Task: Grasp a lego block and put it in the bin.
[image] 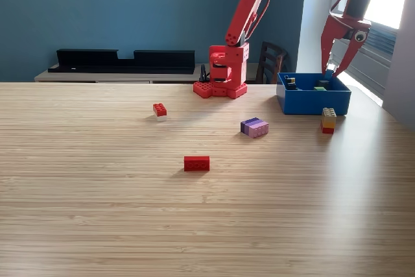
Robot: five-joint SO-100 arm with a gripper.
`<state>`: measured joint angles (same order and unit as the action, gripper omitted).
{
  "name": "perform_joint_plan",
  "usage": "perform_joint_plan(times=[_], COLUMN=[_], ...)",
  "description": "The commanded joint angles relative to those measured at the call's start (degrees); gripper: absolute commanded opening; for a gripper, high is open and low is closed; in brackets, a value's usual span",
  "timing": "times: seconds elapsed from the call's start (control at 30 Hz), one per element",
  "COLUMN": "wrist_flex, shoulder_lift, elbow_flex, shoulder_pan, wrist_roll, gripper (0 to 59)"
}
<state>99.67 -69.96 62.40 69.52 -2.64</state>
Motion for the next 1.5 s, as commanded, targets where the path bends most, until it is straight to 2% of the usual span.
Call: perform_joint_plan(times=[0.03, 0.13, 0.23, 0.37, 0.57, 1.07, 1.27, 1.5], wrist_flex=[2.55, 2.55, 2.64, 2.64, 2.64, 2.37, 2.11, 1.23], shoulder_lift=[-7.56, -7.56, -7.56, -7.56, -7.56, -7.56, -7.56, -7.56], elbow_flex=[-0.97, -0.88, -0.97, -0.97, -2.90, -7.47, -7.38, -4.13], shoulder_pan=[0.35, 0.35, 0.00, -2.29, -14.59, -60.56, -69.52, -72.07], wrist_roll=[0.62, 0.70, 0.97, 0.70, -1.41, -0.44, 0.00, 0.44], gripper=[34.3, 35.9, 32.1, 22.0, 0.5, 0.1, 0.1, 0.1])
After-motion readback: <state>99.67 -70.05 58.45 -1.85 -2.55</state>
